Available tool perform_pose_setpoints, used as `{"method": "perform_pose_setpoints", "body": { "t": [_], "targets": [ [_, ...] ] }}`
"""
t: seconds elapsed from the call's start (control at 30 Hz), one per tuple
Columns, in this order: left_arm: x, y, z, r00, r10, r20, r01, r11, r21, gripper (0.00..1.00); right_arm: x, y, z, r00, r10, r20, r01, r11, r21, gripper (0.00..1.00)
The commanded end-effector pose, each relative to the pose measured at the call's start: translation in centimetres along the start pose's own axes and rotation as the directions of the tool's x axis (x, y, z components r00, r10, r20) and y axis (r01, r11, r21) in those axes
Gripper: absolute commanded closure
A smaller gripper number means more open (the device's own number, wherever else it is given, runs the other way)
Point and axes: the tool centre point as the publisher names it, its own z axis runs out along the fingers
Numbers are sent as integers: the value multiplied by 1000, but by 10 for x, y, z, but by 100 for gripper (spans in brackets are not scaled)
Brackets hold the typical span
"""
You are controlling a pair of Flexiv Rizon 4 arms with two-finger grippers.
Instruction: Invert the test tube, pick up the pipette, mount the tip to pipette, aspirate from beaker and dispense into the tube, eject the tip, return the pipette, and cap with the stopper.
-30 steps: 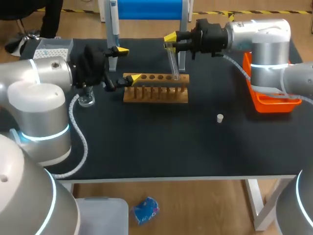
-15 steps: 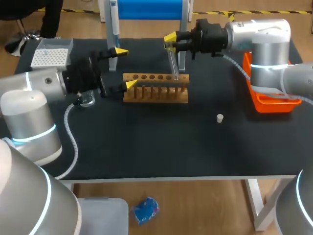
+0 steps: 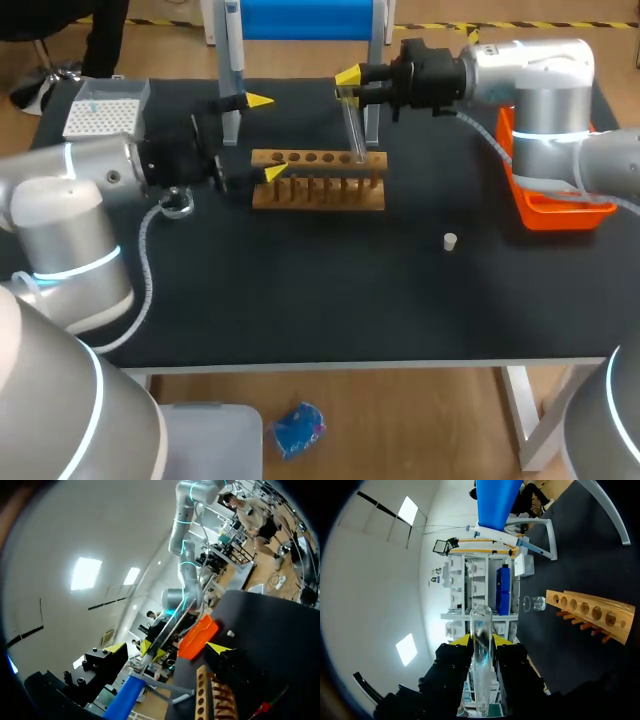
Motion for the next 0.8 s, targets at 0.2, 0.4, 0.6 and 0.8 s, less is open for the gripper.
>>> {"method": "perform_pose_setpoints", "body": {
  "t": [0.2,0.4,0.6,0.8],
  "targets": [
    [3,-6,23,869,480,-125,-494,859,-135,0,1,0,-1,1000,-1,3,1,1000,0,100],
    [0,-2,33,834,539,-119,-543,840,-1,0,1,0,-1,1000,-1,3,1,1000,0,100],
    [-6,5,36,820,560,-120,-554,828,80,0,1,0,-1,1000,-1,3,1,1000,0,100],
    [-7,7,36,828,554,-88,-545,832,103,0,1,0,-1,1000,-1,3,1,1000,0,100]
  ]
}}
